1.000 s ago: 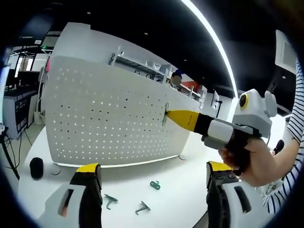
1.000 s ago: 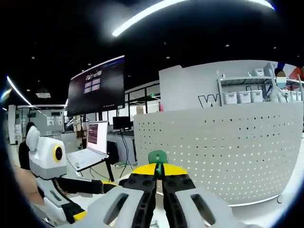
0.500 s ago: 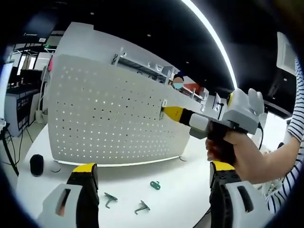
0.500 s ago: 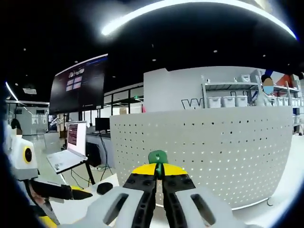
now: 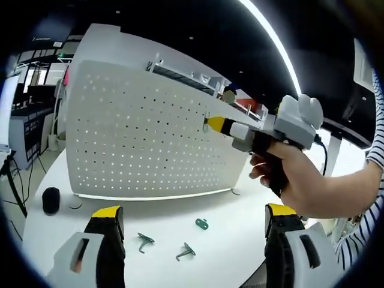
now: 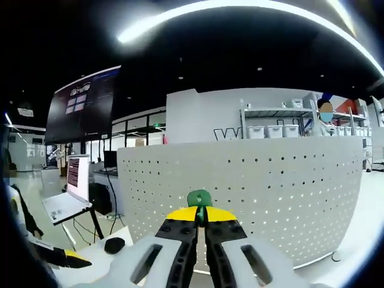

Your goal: Insert the hook assembly into the mounting plate slot until the hook locks in place.

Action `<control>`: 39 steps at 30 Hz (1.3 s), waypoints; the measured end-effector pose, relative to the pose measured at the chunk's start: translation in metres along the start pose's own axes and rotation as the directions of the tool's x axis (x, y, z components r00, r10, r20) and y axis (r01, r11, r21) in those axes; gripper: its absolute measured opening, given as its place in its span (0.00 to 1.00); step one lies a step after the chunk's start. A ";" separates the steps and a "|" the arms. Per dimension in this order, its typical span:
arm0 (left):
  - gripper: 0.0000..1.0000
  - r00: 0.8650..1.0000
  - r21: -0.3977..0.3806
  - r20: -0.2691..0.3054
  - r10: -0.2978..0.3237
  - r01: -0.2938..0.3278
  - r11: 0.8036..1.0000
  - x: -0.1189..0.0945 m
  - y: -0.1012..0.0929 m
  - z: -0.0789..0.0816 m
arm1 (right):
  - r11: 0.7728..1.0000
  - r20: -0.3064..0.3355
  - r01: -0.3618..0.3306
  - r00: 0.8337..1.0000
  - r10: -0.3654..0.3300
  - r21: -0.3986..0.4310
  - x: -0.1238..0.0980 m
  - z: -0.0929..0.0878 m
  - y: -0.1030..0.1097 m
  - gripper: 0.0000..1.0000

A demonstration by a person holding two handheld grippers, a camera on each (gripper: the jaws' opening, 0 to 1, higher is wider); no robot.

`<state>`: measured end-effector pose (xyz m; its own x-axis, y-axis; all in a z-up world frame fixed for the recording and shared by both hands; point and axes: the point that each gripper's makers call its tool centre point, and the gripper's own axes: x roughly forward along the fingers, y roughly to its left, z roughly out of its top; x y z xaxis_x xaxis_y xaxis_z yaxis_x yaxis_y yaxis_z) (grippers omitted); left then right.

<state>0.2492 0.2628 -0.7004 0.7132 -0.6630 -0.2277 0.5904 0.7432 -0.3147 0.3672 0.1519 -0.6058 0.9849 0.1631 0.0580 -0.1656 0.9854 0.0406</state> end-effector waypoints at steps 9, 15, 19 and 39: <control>0.99 1.000 -0.007 -0.015 0.013 -0.013 1.000 -0.001 0.006 -0.004 | 0.997 0.027 0.082 0.996 -0.082 -0.003 0.025 0.010 -0.024 0.00; 1.00 0.999 -0.009 -0.021 0.033 -0.033 0.999 -0.002 0.014 -0.008 | 0.993 0.041 0.117 0.992 -0.118 0.023 0.045 0.018 -0.037 0.00; 1.00 0.999 -0.014 -0.023 0.039 -0.039 0.999 -0.003 0.017 -0.009 | 0.992 0.042 0.126 0.991 -0.127 0.020 0.054 0.019 -0.040 0.00; 0.98 0.995 -0.046 -0.069 0.075 -0.078 0.996 -0.008 0.035 -0.026 | 0.968 0.066 0.230 0.969 -0.237 0.098 0.080 0.028 -0.071 0.00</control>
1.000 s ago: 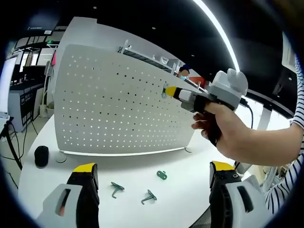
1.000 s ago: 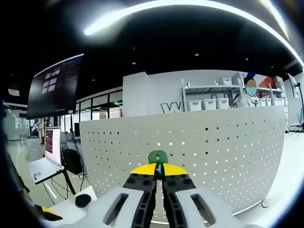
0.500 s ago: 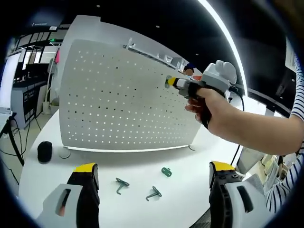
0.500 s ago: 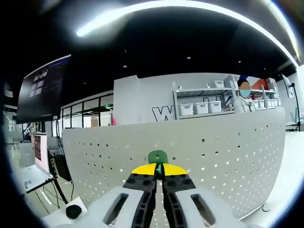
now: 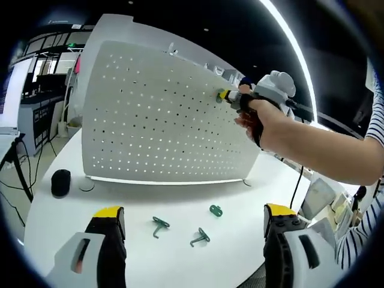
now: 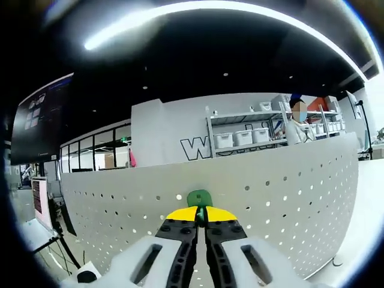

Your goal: Insert the hook assembly into the mounting plate slot until the hook locks in place.

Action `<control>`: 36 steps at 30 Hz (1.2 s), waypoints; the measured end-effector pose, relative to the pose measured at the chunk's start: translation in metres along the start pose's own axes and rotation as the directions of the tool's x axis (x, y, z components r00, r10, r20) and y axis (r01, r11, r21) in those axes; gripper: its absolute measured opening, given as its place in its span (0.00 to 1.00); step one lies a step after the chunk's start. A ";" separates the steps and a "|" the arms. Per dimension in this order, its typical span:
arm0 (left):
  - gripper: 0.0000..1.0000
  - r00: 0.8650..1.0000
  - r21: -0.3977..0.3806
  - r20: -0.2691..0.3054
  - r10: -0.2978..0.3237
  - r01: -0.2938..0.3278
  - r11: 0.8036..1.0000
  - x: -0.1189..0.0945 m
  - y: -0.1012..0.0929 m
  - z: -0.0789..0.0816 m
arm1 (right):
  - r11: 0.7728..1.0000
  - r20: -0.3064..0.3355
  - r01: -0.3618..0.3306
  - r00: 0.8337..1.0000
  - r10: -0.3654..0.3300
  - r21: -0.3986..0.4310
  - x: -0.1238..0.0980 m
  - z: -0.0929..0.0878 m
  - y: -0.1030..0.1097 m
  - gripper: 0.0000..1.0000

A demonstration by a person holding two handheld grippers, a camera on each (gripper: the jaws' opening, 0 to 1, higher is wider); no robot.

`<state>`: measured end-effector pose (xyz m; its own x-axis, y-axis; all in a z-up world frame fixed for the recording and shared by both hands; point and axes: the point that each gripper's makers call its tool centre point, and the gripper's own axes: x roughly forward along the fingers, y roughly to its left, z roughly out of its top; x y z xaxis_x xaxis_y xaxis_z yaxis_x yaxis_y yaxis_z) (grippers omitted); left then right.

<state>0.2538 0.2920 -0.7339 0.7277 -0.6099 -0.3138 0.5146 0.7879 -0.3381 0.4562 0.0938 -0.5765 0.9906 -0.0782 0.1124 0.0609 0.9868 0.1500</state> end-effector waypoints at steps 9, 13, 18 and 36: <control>0.97 1.000 -0.017 -0.009 0.008 -0.008 1.000 -0.003 0.005 -0.005 | 1.000 0.002 0.016 1.000 -0.016 0.009 0.005 -0.003 0.001 0.00; 0.96 1.000 -0.024 -0.007 0.016 -0.016 1.000 -0.006 0.008 -0.006 | 1.000 -0.001 0.021 1.000 -0.021 0.008 0.007 -0.004 0.001 0.00; 0.96 1.000 -0.027 -0.009 0.018 -0.018 0.999 -0.007 0.009 -0.006 | 1.000 -0.007 0.025 1.000 -0.025 -0.009 0.008 -0.004 0.001 0.00; 0.97 1.000 -0.022 -0.016 0.014 -0.014 1.000 -0.011 0.003 -0.004 | 0.999 -0.038 -0.033 0.999 0.032 -0.031 0.002 0.008 0.002 0.15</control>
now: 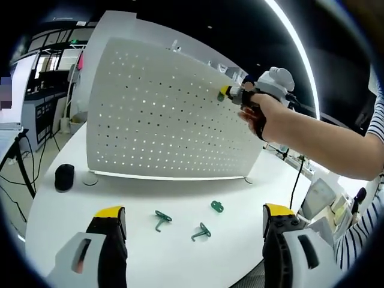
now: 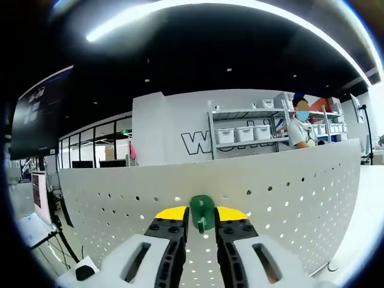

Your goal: Insert the hook assembly into the mounting plate slot until the hook locks in place.

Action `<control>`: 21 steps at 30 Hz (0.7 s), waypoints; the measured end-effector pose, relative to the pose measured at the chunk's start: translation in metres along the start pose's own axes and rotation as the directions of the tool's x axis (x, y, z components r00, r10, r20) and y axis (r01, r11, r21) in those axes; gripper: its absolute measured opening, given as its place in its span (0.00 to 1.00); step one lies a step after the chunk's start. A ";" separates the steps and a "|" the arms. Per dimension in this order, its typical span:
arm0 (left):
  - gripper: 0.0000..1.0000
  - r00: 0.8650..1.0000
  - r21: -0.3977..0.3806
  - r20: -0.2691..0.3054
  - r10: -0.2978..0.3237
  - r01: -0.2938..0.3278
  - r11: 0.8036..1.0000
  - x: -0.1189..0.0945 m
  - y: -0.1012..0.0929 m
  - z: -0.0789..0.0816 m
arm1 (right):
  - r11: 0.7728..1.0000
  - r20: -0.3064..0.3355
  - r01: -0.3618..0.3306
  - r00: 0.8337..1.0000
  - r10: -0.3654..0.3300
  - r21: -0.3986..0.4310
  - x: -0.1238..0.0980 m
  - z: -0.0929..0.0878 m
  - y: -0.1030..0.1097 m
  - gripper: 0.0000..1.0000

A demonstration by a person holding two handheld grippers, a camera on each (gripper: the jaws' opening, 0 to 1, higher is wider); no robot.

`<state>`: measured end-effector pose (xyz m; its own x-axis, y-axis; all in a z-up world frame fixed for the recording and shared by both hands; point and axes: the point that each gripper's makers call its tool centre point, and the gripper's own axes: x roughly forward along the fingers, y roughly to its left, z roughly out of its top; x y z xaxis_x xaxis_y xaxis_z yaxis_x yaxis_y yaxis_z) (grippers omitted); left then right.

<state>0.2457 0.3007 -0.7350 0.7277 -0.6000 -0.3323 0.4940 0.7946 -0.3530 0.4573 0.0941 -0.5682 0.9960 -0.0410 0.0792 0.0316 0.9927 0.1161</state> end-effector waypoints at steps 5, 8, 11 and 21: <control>0.97 1.000 0.014 -0.012 -0.009 0.009 1.000 -0.003 -0.002 -0.001 | 0.999 -0.009 -0.033 0.999 0.033 0.015 -0.006 0.004 0.003 0.18; 0.97 1.000 0.009 -0.002 -0.004 0.004 1.000 -0.007 0.000 0.002 | 0.997 -0.017 -0.061 0.998 0.062 0.055 -0.015 0.008 0.005 0.19; 0.97 1.000 0.009 0.001 0.005 -0.005 1.000 -0.010 0.002 0.001 | 0.996 0.003 -0.081 0.997 0.081 0.032 -0.024 0.017 0.004 0.19; 0.96 1.000 -0.004 -0.020 0.006 -0.006 1.000 -0.019 0.001 -0.015 | 0.980 -0.098 -0.180 0.980 0.172 -0.078 -0.064 -0.017 0.002 0.20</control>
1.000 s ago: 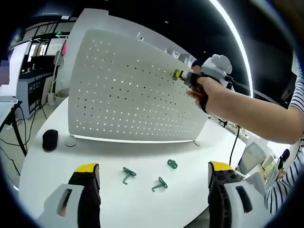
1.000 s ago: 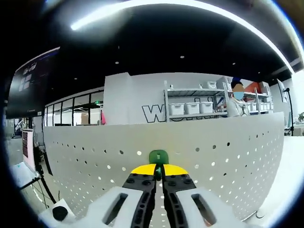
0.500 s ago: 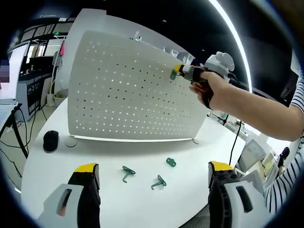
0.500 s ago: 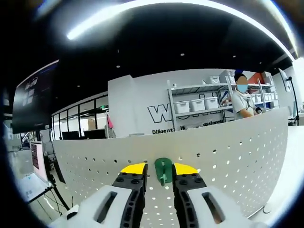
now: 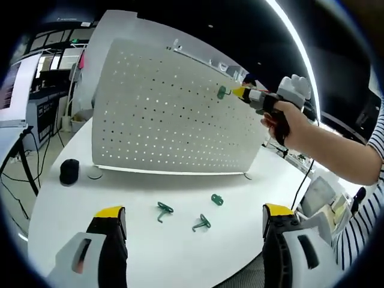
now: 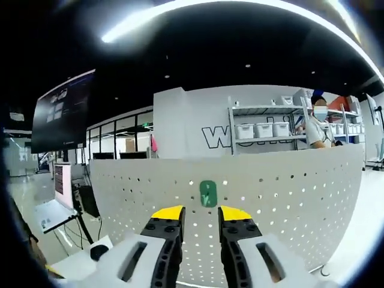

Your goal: Insert the hook assembly into the mounting plate slot until the hook locks in place.

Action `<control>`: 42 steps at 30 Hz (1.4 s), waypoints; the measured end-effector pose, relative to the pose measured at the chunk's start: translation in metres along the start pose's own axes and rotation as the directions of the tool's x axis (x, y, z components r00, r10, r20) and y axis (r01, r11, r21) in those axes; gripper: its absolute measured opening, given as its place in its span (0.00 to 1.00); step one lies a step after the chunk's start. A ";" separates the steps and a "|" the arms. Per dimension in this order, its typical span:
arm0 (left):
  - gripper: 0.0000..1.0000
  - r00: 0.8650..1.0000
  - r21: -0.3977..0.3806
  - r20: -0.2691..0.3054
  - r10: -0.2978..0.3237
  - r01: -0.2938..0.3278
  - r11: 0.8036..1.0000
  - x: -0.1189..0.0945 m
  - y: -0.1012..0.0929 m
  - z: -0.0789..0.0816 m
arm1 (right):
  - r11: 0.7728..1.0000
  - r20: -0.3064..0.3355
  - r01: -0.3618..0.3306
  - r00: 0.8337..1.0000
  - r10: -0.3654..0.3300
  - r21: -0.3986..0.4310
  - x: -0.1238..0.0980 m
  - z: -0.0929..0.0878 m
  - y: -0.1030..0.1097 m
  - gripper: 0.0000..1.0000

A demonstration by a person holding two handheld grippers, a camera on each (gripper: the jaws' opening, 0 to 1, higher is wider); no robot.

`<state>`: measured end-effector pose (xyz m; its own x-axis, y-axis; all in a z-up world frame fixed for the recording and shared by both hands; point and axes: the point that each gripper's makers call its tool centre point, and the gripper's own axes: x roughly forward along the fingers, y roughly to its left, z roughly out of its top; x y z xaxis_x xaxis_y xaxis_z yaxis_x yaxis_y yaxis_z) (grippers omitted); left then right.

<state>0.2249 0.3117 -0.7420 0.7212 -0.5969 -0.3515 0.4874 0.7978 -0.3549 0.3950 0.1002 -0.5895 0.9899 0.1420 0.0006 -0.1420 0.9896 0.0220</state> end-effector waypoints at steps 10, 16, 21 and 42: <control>0.96 1.000 0.002 -0.016 -0.020 0.020 1.000 0.000 -0.009 -0.011 | 0.997 -0.116 -0.067 0.991 0.061 -0.046 -0.038 -0.052 0.000 0.20; 0.96 0.999 0.010 -0.027 -0.026 0.027 1.000 -0.001 -0.013 -0.015 | 0.993 -0.181 -0.090 0.981 0.074 -0.082 -0.061 -0.080 -0.007 0.20; 0.96 0.999 0.009 -0.034 -0.024 0.025 1.000 -0.001 -0.013 -0.019 | 0.992 -0.234 -0.094 0.969 0.072 -0.082 -0.082 -0.104 -0.014 0.20; 0.95 0.991 0.037 -0.127 -0.052 0.057 0.998 0.013 -0.034 -0.045 | 0.979 -0.453 -0.184 0.882 0.127 -0.084 -0.179 -0.184 -0.020 0.20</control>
<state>0.1957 0.2732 -0.7736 0.6267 -0.6431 -0.4401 0.5454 0.7653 -0.3418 0.2197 0.0592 -0.7745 0.8541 0.2613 -0.4497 -0.3218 0.9448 -0.0621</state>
